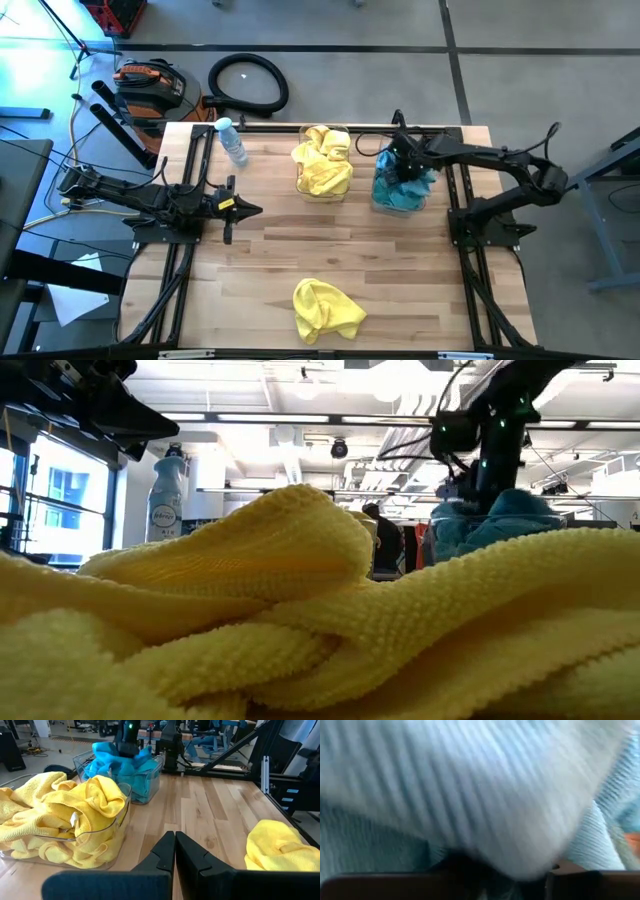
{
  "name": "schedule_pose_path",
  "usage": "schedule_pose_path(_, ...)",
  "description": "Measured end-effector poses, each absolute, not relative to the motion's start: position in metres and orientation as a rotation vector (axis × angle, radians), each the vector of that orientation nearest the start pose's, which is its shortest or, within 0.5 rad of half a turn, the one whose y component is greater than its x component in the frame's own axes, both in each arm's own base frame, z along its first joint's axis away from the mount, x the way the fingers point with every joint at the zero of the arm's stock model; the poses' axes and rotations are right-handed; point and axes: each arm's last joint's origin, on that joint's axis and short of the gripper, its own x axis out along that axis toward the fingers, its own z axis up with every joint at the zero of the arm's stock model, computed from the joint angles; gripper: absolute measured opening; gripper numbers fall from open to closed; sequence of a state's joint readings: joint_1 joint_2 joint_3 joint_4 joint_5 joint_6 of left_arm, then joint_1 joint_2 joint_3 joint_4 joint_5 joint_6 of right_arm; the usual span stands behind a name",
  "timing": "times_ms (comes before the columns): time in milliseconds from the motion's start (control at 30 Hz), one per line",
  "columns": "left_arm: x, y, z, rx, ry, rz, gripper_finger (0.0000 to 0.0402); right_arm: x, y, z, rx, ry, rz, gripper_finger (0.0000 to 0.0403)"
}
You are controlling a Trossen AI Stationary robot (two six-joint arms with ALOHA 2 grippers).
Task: Sort microfiber towel by color & place in baskets
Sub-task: Put the blue towel into the right transparent bin
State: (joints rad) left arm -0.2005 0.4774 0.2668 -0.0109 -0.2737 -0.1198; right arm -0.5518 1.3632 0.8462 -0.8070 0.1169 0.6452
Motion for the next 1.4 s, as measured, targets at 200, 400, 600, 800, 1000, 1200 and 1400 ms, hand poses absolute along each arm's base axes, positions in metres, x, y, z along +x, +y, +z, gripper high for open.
schedule_pose_path(200,0.130,-0.018,0.211,-0.066,0.216,0.086,0.0000,0.195,-0.124,0.244,0.805,1.214,-0.991,0.0119)
schedule_pose_path(400,0.130,-0.018,0.210,-0.064,0.225,0.087,0.0000,0.195,-0.122,0.288,0.719,1.217,-1.063,0.0119)
schedule_pose_path(600,0.130,-0.018,0.210,-0.064,0.225,0.088,0.0000,0.207,-0.124,0.309,0.658,1.038,-1.111,0.0119)
schedule_pose_path(800,0.130,-0.018,0.210,-0.064,0.225,0.088,0.0000,0.225,-0.133,0.295,0.628,0.897,-1.066,0.0119)
schedule_pose_path(1000,0.130,-0.018,0.210,-0.063,0.226,0.089,0.0000,0.234,-0.147,0.246,0.656,1.054,-1.070,0.0119)
schedule_pose_path(1200,0.130,-0.018,0.210,-0.063,0.225,0.089,0.0000,0.236,-0.160,0.201,0.699,1.192,-1.100,0.0119)
schedule_pose_path(1400,0.129,-0.018,0.209,-0.063,0.229,0.089,0.0000,0.235,-0.168,0.183,0.734,1.227,-1.066,0.0119)
